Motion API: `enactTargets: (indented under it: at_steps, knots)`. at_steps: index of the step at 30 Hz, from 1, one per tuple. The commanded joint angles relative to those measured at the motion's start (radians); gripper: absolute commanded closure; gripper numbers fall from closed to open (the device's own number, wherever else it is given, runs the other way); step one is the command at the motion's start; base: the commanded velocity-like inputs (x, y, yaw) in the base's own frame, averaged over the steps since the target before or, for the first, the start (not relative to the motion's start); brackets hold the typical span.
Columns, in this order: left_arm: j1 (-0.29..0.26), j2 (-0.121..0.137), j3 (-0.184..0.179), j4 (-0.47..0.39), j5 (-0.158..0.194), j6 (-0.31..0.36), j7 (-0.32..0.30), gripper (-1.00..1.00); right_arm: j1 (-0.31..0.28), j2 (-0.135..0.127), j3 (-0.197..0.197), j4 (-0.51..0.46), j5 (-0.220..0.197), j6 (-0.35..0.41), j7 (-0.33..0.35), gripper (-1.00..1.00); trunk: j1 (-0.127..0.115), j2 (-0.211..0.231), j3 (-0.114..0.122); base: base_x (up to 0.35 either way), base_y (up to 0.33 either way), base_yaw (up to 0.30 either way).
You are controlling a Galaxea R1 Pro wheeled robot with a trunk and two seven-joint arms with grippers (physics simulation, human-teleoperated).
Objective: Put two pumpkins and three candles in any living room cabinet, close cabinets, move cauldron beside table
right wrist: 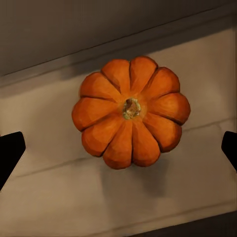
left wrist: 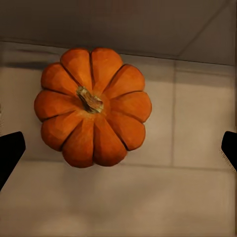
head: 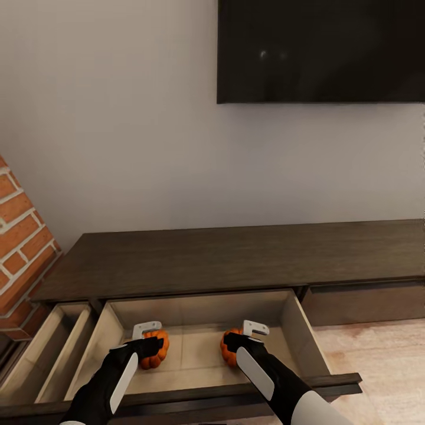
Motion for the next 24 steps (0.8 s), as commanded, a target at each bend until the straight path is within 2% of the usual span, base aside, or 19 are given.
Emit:
enactTargets:
  at_steps: [1, 8, 24]
  knots:
    - [0.0, 0.0, -0.001, -0.001, 0.011, 0.005, 0.008, -1.0, -0.001, -0.001, 0.003, -0.001, -0.005, 0.003, -0.007, -1.0, -0.001, 0.0, 0.003, -0.004, 0.0, 0.0]
    - [0.0, 0.0, 0.0, -0.001, 0.011, 0.005, 0.008, -1.0, -0.001, -0.001, 0.003, -0.001, -0.004, 0.003, -0.007, -1.0, -0.004, 0.002, 0.03, -0.156, 0.017, 0.0]
    - [0.0, 0.0, -0.001, -0.002, 0.011, 0.005, 0.008, -1.0, -0.001, -0.001, 0.003, -0.001, -0.004, 0.004, -0.007, -1.0, -0.011, 0.005, 0.092, -0.007, 0.001, 0.0]
